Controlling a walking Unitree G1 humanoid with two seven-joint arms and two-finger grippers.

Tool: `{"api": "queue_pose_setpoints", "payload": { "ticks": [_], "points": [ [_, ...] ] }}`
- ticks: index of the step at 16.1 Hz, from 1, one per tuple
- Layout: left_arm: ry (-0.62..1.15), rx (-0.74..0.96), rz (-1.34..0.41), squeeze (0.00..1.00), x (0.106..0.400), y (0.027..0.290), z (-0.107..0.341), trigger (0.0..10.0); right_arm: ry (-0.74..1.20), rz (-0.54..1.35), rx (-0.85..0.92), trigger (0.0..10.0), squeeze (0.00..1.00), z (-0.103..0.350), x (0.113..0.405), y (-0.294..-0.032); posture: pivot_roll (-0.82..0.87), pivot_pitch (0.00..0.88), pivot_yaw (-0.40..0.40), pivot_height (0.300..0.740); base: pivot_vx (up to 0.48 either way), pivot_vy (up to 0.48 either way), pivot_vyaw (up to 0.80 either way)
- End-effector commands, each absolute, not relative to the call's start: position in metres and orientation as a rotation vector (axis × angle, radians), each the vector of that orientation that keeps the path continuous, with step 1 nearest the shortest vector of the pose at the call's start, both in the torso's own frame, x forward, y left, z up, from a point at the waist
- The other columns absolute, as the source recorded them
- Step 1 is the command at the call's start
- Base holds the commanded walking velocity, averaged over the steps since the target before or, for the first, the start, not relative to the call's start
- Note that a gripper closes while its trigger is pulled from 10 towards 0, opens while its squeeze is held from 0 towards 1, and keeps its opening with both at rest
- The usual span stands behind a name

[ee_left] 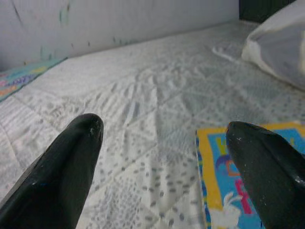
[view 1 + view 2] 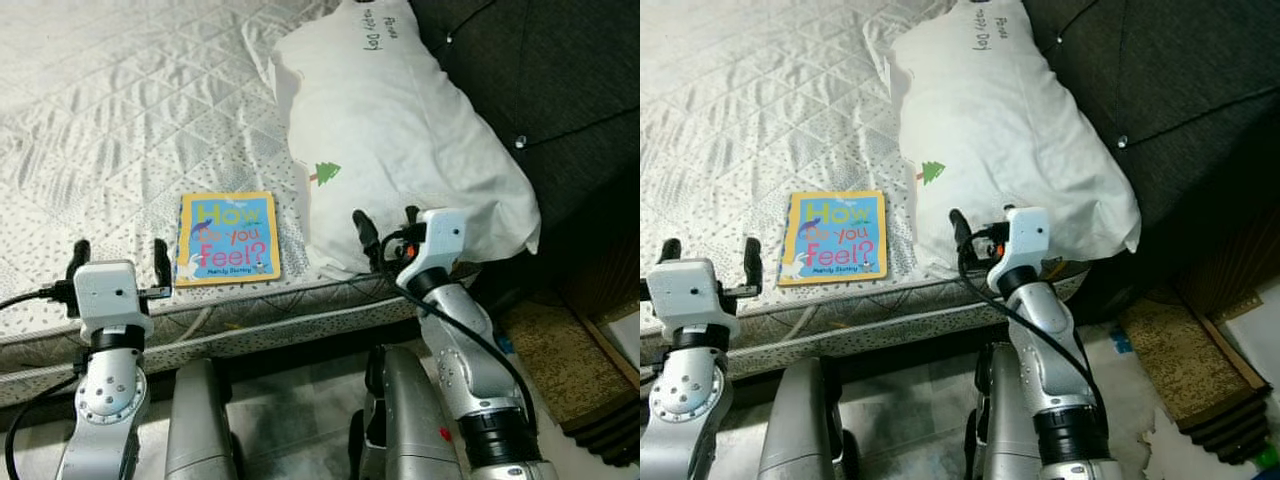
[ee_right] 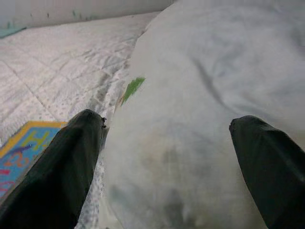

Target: Clean up the room

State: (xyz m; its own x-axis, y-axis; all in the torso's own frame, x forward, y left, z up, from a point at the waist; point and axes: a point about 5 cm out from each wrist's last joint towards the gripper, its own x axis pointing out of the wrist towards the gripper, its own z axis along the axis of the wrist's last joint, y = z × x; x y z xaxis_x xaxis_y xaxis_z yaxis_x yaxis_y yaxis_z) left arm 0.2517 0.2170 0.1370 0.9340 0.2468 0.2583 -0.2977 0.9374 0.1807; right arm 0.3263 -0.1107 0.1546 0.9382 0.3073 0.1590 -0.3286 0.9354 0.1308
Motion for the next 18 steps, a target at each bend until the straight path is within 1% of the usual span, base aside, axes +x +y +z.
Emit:
{"api": "queue_pose_setpoints", "payload": {
  "ticks": [1, 3, 5, 6, 8, 9, 10, 15, 17, 18],
  "points": [
    [-0.246, 0.228, 0.274, 1.0, 0.246, 0.216, 0.137, 10.0, -0.145, 0.318, 0.191, 10.0, 0.0, 0.159, 0.328, -0.112, 0.13, 0.11, -0.029, 0.527, 0.0, 0.0, 0.0],
    [-0.246, 0.217, 0.271, 1.0, 0.246, 0.215, 0.136, 10.0, -0.159, 0.336, 0.212, 10.0, 0.0, 0.163, 0.33, -0.109, 0.13, 0.096, -0.032, 0.54, 0.0, 0.0, 0.0],
    [-0.263, 0.198, 0.276, 1.0, 0.251, 0.213, 0.138, 10.0, -0.164, 0.34, 0.253, 10.0, 0.0, 0.167, 0.333, -0.106, 0.13, 0.084, -0.029, 0.57, 0.0, 0.0, 0.0],
    [-0.264, 0.196, 0.276, 1.0, 0.251, 0.212, 0.138, 10.0, -0.165, 0.34, 0.253, 10.0, 0.0, 0.167, 0.334, -0.106, 0.13, 0.079, -0.028, 0.575, 0.0, 0.0, 0.0],
    [-0.267, 0.186, 0.267, 1.0, 0.255, 0.209, 0.138, 10.0, -0.177, 0.33, 0.266, 10.0, 0.0, 0.17, 0.335, -0.108, 0.13, 0.062, -0.026, 0.605, 0.0, 0.0, 0.0],
    [-0.269, 0.188, 0.26, 0.78, 0.257, 0.208, 0.139, 10.0, -0.179, 0.326, 0.269, 10.0, 0.0, 0.172, 0.336, -0.109, 0.13, 0.061, -0.025, 0.615, 0.0, 0.0, 0.0],
    [-0.268, 0.185, 0.255, 0.0, 0.258, 0.208, 0.14, 10.0, -0.181, 0.321, 0.277, 10.0, 0.0, 0.173, 0.336, -0.11, 0.13, 0.063, -0.023, 0.625, 0.0, 0.0, 0.0],
    [-0.245, 0.182, 0.231, 0.0, 0.26, 0.202, 0.134, 10.0, -0.168, 0.315, 0.289, 10.0, 0.0, 0.168, 0.333, -0.109, 0.13, 0.057, -0.015, 0.69, 0.0, 0.0, 0.0],
    [-0.242, 0.161, 0.224, 0.0, 0.264, 0.198, 0.135, 10.0, -0.157, 0.299, 0.296, 10.0, 0.0, 0.165, 0.336, -0.109, 0.13, 0.056, -0.011, 0.72, 0.0, 0.0, 0.0],
    [-0.223, 0.114, 0.203, 0.0, 0.265, 0.195, 0.13, 10.0, -0.148, 0.294, 0.285, 10.0, 0.0, 0.16, 0.336, -0.108, 0.12, 0.038, -0.009, 0.735, 0.0, 0.0, 0.0]
  ]
}}
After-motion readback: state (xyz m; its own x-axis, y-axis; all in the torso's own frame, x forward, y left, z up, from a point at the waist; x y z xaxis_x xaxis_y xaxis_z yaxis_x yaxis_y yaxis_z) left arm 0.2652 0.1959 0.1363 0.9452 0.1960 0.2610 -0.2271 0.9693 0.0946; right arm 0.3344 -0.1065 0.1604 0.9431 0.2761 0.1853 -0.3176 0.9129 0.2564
